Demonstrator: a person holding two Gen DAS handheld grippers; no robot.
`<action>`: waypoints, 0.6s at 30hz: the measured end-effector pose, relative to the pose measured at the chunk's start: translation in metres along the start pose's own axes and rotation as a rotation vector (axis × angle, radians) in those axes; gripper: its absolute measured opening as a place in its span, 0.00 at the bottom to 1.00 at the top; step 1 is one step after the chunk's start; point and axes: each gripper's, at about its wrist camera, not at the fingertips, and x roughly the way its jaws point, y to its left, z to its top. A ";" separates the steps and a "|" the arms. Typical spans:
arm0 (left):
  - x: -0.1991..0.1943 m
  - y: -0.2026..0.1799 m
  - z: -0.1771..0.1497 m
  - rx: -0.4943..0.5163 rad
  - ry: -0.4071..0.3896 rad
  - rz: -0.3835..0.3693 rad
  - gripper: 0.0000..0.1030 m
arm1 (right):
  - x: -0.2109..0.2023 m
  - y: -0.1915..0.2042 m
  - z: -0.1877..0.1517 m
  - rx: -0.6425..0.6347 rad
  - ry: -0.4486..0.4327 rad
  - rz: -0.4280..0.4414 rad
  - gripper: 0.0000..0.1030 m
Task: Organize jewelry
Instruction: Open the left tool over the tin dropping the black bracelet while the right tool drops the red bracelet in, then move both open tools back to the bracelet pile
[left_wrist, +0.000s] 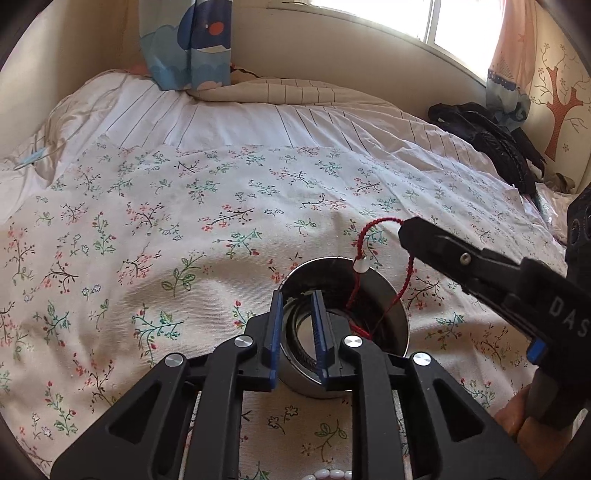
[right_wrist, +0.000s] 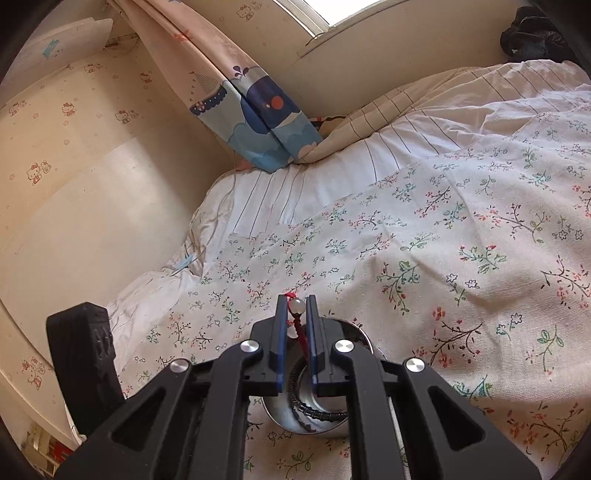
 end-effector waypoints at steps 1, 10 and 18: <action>-0.003 0.002 0.000 -0.006 -0.008 0.012 0.24 | 0.003 -0.001 -0.001 0.000 0.013 -0.001 0.11; -0.022 0.030 -0.002 -0.072 -0.040 0.071 0.43 | -0.002 -0.007 -0.009 0.010 0.020 -0.065 0.43; -0.046 0.021 -0.031 -0.020 0.001 0.132 0.68 | -0.038 -0.006 -0.029 -0.001 0.044 -0.181 0.73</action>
